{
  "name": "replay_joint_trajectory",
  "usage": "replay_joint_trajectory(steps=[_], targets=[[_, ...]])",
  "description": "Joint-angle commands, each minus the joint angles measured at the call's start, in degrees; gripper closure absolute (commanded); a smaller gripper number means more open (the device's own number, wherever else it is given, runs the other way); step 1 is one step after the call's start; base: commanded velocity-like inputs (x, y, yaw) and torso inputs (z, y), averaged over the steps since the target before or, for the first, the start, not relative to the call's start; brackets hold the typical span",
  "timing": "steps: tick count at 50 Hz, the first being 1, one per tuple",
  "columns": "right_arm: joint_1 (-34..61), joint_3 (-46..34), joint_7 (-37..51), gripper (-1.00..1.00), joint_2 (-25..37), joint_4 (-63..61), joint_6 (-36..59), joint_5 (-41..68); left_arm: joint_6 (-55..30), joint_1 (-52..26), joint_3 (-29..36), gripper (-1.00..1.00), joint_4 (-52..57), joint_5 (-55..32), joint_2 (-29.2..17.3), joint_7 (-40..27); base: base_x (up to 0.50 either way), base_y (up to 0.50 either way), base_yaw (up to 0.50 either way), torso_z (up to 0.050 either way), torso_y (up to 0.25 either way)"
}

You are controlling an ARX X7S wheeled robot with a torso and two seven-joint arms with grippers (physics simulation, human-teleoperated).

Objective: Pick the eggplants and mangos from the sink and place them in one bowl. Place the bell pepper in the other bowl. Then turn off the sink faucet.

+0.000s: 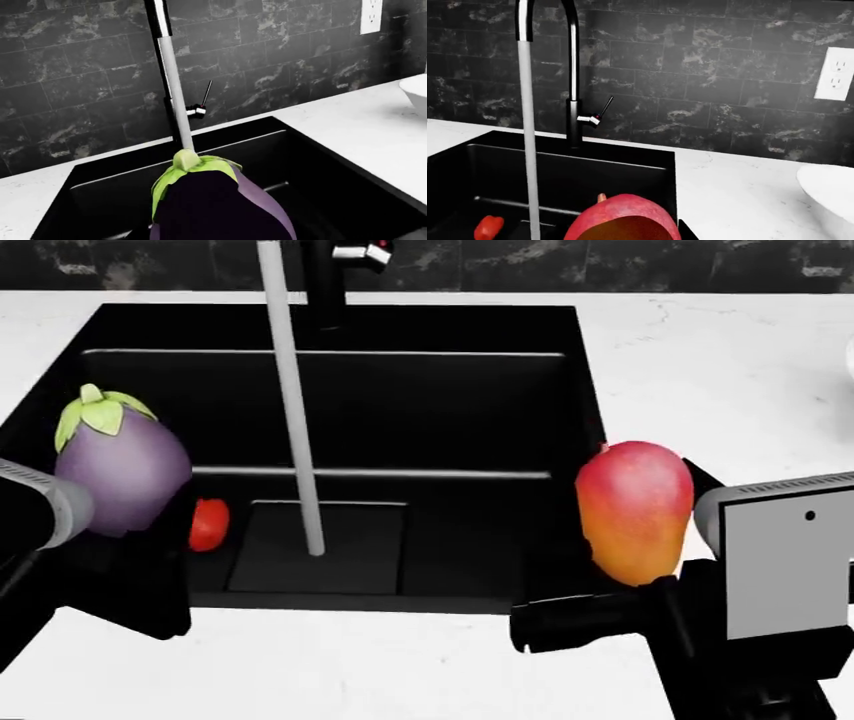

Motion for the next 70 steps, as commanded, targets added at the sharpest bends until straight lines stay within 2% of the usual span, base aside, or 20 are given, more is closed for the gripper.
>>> replay_joint_trajectory(steps=[1, 23, 56, 70], targets=[[-0.5, 1.1, 0.7, 1.00, 0.5, -1.0, 0.3, -0.4, 0.6, -0.2, -0.6, 1.00, 0.2, -1.0, 0.1, -1.1, -0.27, -0.50, 0.00, 0.000, 0.000], [-2.2, 1.1, 1.3, 1.00, 1.5, -1.7, -1.8, -2.2, 1.1, -0.2, -0.4, 1.00, 0.1, -1.3, 0.1, -1.1, -0.19, -0.50, 0.00, 0.000, 0.000], [-3.2, 2.9, 2.6, 1.00, 2.9, -2.7, -1.5, -0.6, 1.4, -1.4, -0.7, 1.00, -0.3, -1.8, -0.3, -1.5, 0.12, -0.50, 0.00, 0.000, 0.000], [-3.2, 0.6, 2.4, 1.00, 3.3, -2.3, -2.5, -2.5, 2.5, -0.6, -0.3, 1.00, -1.2, -0.4, -0.2, -0.9, 0.16, -0.50, 0.00, 0.000, 0.001]])
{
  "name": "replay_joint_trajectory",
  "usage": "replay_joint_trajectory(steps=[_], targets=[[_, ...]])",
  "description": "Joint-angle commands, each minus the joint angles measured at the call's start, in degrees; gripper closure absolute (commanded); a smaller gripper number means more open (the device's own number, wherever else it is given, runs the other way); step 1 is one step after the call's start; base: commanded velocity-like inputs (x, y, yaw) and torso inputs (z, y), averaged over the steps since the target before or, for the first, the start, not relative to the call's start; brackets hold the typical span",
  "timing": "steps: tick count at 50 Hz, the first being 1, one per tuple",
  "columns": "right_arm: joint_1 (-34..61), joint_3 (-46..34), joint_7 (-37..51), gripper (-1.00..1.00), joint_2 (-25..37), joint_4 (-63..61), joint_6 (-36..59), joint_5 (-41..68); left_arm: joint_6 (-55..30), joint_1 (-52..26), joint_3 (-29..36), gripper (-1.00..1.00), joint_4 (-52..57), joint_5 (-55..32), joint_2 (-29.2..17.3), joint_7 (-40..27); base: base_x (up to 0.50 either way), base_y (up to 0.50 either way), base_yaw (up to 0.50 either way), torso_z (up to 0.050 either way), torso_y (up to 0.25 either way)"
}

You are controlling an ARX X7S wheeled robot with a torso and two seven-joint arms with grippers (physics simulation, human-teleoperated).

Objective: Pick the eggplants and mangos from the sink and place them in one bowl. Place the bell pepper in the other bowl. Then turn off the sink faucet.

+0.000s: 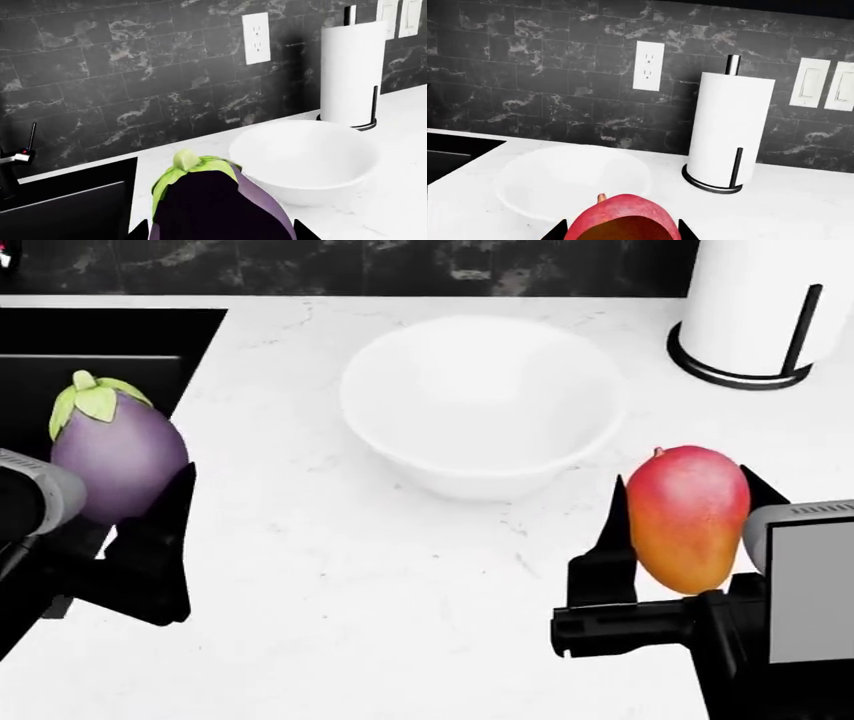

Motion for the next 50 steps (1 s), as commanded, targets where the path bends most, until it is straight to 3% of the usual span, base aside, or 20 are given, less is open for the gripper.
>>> replay_joint_trajectory(steps=[1, 13, 29, 37, 42, 45, 50], targets=[[0.3, -1.7, -0.5, 1.00, 0.3, -0.1, -0.5, -2.2, 1.4, 0.3, -0.5, 1.00, -0.8, 0.3, -0.4, 0.2, 0.33, -0.46, 0.00, 0.000, 0.000], [1.9, -4.2, -0.3, 1.00, 0.2, 1.0, -0.5, -3.4, 2.7, 1.2, -1.0, 1.00, -1.5, 1.0, -1.1, 1.3, 0.42, -0.32, 0.00, 0.000, 0.001], [1.7, -4.6, -0.9, 1.00, 0.0, 2.5, -2.3, -4.2, 2.9, 1.2, -0.6, 1.00, -1.7, 1.3, -0.9, 0.9, 0.49, -0.01, 0.00, 0.001, 0.002], [3.1, -2.1, 1.2, 1.00, 0.2, 1.3, 0.8, -0.5, 2.1, -0.9, -1.0, 1.00, -2.4, 0.0, -1.0, 1.0, 0.11, 0.00, 0.00, 0.000, 0.003], [3.6, -0.8, 2.6, 1.00, 0.4, 0.6, 3.1, 2.1, -2.0, -7.9, -2.4, 1.00, -4.8, -10.1, 0.4, 0.1, 0.00, 0.00, 0.00, 0.000, 0.000], [4.3, 0.3, 4.0, 1.00, 1.0, 0.2, 5.6, 4.5, -4.8, -13.3, -3.2, 1.00, -9.0, -20.6, 2.2, -3.3, 0.00, 0.00, 0.00, 0.000, 0.000], [3.5, 1.8, 4.4, 1.00, 1.2, -0.5, 6.0, 6.1, -9.6, -19.9, 1.5, 1.00, -12.7, -29.7, 6.1, -6.0, 0.00, 0.00, 0.00, 0.000, 0.002]])
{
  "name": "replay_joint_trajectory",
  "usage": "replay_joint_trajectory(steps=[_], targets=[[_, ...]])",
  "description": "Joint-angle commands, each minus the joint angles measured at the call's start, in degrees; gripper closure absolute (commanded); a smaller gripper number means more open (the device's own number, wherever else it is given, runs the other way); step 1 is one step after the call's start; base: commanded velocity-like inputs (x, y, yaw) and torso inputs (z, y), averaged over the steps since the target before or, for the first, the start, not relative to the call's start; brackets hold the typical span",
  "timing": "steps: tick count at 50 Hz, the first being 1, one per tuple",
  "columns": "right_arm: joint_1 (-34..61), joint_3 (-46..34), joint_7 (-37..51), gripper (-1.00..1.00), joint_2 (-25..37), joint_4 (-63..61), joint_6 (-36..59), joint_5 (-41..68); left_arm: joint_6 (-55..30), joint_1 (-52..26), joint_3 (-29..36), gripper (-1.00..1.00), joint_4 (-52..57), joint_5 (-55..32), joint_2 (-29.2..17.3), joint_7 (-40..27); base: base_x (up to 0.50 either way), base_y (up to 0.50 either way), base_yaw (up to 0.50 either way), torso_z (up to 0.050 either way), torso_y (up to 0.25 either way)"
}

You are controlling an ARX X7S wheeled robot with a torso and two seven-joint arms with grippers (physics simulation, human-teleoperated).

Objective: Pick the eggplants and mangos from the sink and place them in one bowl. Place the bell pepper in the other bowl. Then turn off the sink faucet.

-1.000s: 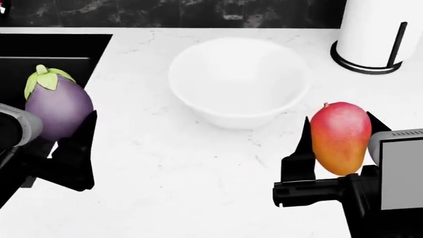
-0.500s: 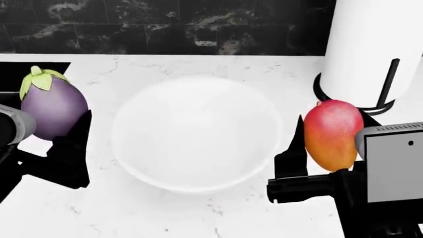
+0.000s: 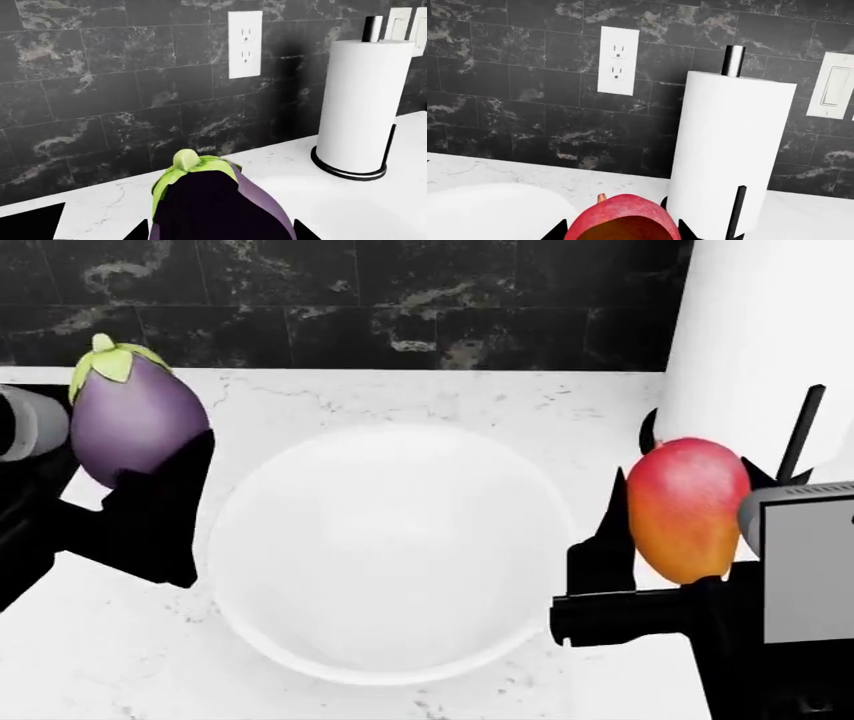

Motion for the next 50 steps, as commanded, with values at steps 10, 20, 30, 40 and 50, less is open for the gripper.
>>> replay_joint_trajectory(steps=[10, 20, 30, 40, 50], targets=[[0.6, 3.8, 2.7, 1.00, 0.9, -1.5, 4.7, 5.9, -14.9, -24.4, 13.8, 1.00, -20.1, -16.4, 13.0, -0.1, 0.00, 0.00, 0.00, 0.001, 0.000], [0.2, 3.6, 2.4, 1.00, 1.3, -0.8, 4.2, 5.8, -19.8, -31.1, 19.9, 1.00, -32.1, -22.7, 20.4, -2.4, 0.00, 0.00, 0.00, 0.000, 0.001], [-1.6, 5.3, 3.6, 1.00, 1.7, -2.8, 3.4, 6.1, -20.5, -32.5, 24.0, 1.00, -40.3, -22.8, 22.5, -3.4, 0.00, 0.00, 0.00, 0.000, 0.000], [-4.6, 6.2, 3.6, 1.00, 1.5, -3.6, 1.8, 5.3, -19.1, -34.4, 27.3, 1.00, -48.7, -17.7, 24.5, 0.6, 0.00, 0.00, 0.00, 0.000, 0.001], [-5.8, 5.5, 2.6, 1.00, 1.4, -2.7, 0.1, 3.8, -17.7, -34.0, 29.5, 1.00, -53.2, -15.0, 26.0, 2.5, 0.00, 0.00, 0.00, 0.000, 0.001]])
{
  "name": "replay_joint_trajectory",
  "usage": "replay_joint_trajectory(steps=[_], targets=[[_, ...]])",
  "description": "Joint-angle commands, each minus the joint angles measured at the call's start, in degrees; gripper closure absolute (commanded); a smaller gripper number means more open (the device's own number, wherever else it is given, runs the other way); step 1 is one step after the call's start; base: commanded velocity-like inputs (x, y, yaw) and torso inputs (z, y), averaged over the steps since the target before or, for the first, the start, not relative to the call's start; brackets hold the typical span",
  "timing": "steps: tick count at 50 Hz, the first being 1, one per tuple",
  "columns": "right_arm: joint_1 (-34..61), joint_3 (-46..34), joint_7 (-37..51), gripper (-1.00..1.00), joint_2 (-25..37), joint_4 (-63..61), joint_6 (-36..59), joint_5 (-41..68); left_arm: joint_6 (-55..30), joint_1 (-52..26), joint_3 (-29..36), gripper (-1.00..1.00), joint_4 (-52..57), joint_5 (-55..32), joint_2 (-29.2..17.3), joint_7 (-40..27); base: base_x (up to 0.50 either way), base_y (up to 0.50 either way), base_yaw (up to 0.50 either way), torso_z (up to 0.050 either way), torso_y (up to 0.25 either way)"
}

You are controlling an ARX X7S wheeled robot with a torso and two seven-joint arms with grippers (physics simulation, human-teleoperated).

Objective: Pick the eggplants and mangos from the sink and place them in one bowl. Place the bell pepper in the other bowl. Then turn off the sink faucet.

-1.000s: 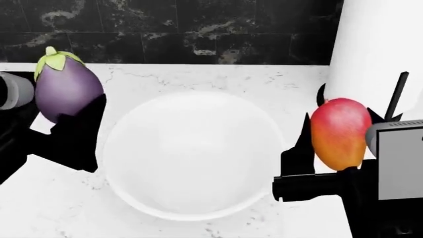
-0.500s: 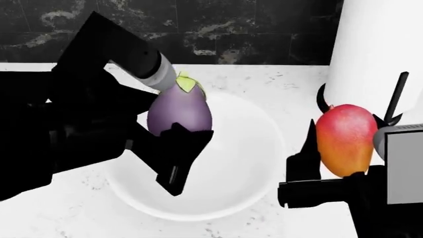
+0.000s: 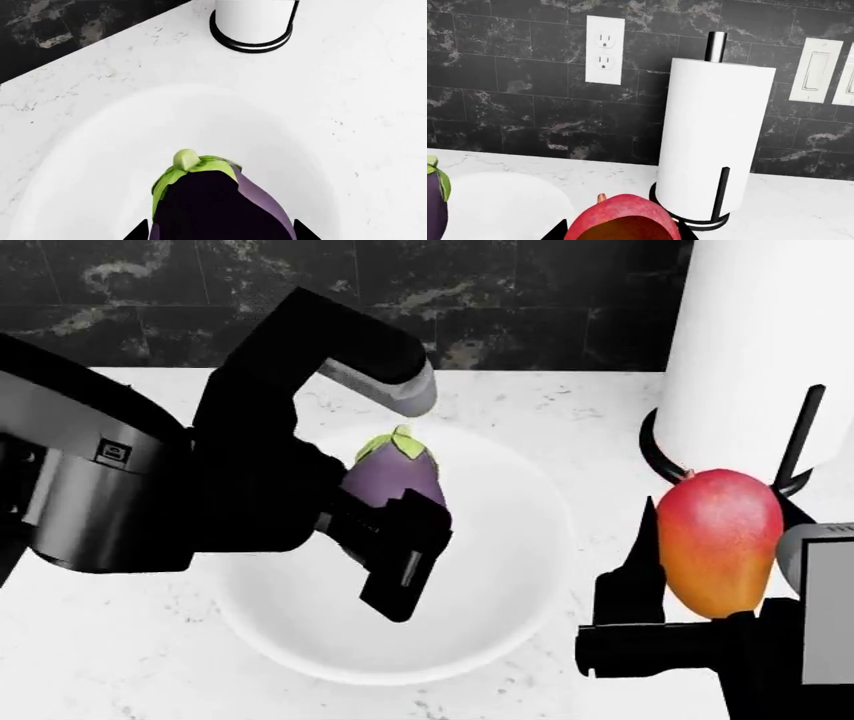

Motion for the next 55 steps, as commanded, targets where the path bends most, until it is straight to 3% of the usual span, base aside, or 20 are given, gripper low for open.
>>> replay_joint_trajectory(steps=[1, 11, 21, 22, 34, 41, 43, 44, 51, 52, 55], targets=[[-1.5, -0.2, -1.1, 1.00, -0.1, 0.1, -1.6, -2.1, 1.2, -0.8, 2.9, 1.00, -5.6, 2.6, 2.0, 1.6, 0.00, 0.00, 0.00, 0.000, 0.000], [-3.4, 2.0, -0.2, 1.00, 0.2, -0.7, -1.7, -0.8, 3.4, -0.3, 5.4, 1.00, -8.5, 6.3, 3.2, 5.2, 0.00, 0.00, 0.00, 0.001, 0.001], [-4.9, 1.5, -1.2, 1.00, -0.1, -0.1, -3.5, -2.2, 3.3, -1.1, 5.0, 1.00, -7.9, 5.1, 3.0, 4.2, 0.00, 0.00, 0.00, 0.000, 0.001], [-5.0, 1.7, -1.1, 1.00, -0.1, -0.1, -3.6, -2.2, 3.2, -1.2, 5.0, -1.00, -8.0, 4.8, 3.1, 4.1, 0.00, 0.00, 0.00, 0.000, 0.000], [-6.1, 2.5, -1.5, 1.00, -0.1, 0.1, -4.6, -1.8, 3.0, -2.9, 4.3, -1.00, -5.4, 3.3, 2.9, 2.5, 0.00, 0.00, 0.00, 0.000, 0.000], [-0.3, 2.6, 1.0, 1.00, 1.3, 0.7, -0.6, 3.3, 4.0, -6.6, 2.9, -1.00, -4.6, 3.3, 2.1, 2.7, 0.00, 0.00, 0.00, 0.000, 0.000], [1.7, 2.4, 2.0, 1.00, 1.8, 1.2, 1.0, 5.4, 5.9, -7.3, 3.8, -1.00, -1.1, 7.0, 0.9, 4.6, 0.00, 0.00, 0.00, 0.000, 0.000], [2.5, 2.3, 2.3, 1.00, 2.0, 1.4, 1.6, 6.2, 4.8, -7.5, 2.6, -1.00, -2.0, 4.1, 0.9, 2.8, 0.00, 0.00, 0.00, 0.000, 0.000], [16.7, 0.3, 8.5, 1.00, 3.4, 8.7, 9.3, 21.5, 8.3, -5.1, -0.8, -1.00, 6.5, 4.6, -5.9, -2.3, 0.00, 0.00, 0.00, 0.000, 0.000], [20.9, -1.8, 9.8, 1.00, 3.0, 12.7, 11.1, 25.6, 8.9, -3.9, -1.6, -1.00, 8.5, 4.8, -8.8, -2.7, 0.00, 0.00, 0.00, 0.000, 0.000], [25.6, -4.4, 10.5, 1.00, 2.3, 16.4, 12.4, 27.8, 9.9, -2.2, -2.0, -1.00, 11.8, 6.3, -12.3, -0.9, 0.00, 0.00, 0.00, 0.000, 0.000]])
